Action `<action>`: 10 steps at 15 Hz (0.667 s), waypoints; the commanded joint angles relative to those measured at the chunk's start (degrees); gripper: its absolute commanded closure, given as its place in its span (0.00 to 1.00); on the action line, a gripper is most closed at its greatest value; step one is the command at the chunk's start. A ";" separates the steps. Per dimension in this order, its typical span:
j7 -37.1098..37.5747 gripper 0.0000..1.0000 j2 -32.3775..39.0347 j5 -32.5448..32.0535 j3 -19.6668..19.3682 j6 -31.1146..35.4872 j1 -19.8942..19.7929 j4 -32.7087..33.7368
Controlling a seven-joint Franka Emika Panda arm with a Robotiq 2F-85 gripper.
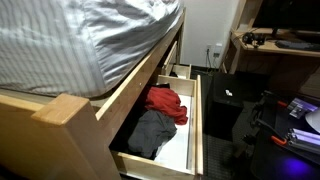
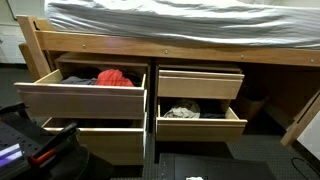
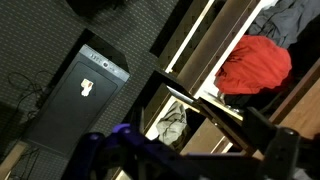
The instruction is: Open the top right drawer, pick up the orange cloth from the top left drawer and put it in the top right drawer.
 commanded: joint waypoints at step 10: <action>4.14 0.00 30.23 7.50 2.01 21.28 2.28 3.39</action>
